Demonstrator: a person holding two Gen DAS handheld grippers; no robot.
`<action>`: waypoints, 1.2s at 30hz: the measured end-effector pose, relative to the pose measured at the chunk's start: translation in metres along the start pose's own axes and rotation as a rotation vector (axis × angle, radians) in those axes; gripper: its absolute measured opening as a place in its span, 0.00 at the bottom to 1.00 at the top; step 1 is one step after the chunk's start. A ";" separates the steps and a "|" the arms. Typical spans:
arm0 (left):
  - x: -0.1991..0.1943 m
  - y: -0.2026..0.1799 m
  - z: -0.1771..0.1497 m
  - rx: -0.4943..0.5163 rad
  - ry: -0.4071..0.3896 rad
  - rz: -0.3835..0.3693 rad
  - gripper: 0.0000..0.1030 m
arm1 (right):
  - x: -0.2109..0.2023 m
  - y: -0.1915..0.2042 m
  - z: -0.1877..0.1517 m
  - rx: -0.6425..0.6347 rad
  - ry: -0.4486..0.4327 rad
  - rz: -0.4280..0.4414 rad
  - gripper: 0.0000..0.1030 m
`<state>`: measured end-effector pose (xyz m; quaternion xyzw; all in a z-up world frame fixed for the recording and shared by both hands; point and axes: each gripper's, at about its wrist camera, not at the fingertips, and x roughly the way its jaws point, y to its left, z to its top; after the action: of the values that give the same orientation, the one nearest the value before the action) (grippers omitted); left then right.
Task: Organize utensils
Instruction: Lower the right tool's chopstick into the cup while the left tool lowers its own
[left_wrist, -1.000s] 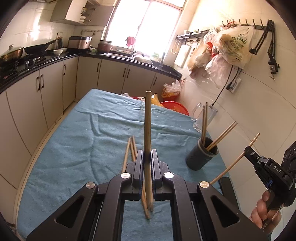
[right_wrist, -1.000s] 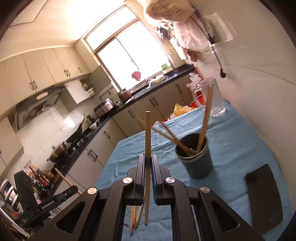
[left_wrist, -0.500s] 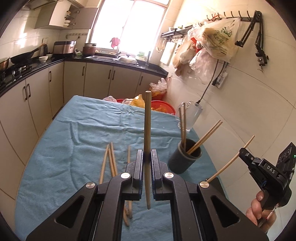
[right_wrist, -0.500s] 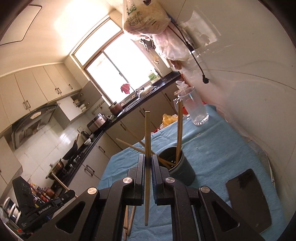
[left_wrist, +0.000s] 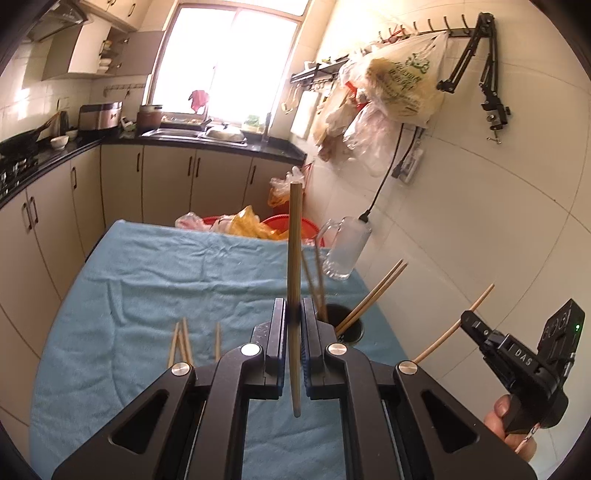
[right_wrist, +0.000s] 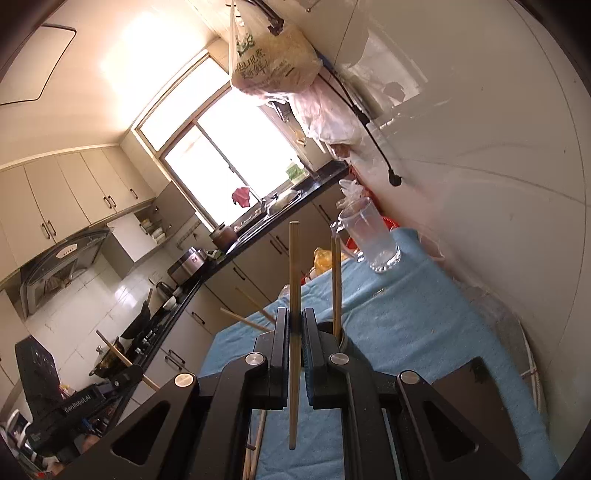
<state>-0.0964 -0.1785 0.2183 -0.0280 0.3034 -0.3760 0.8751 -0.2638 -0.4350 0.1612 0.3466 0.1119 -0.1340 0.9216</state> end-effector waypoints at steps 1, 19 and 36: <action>0.000 -0.003 0.003 0.005 -0.004 -0.003 0.06 | -0.001 -0.001 0.002 0.001 -0.006 -0.002 0.07; 0.041 -0.046 0.052 0.034 -0.037 -0.046 0.06 | 0.005 0.003 0.049 -0.021 -0.084 -0.035 0.07; 0.113 -0.047 0.049 0.010 0.029 -0.014 0.06 | 0.058 -0.017 0.063 -0.010 -0.066 -0.101 0.07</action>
<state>-0.0390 -0.2969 0.2131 -0.0201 0.3139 -0.3839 0.8681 -0.2076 -0.4994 0.1797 0.3314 0.0993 -0.1913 0.9185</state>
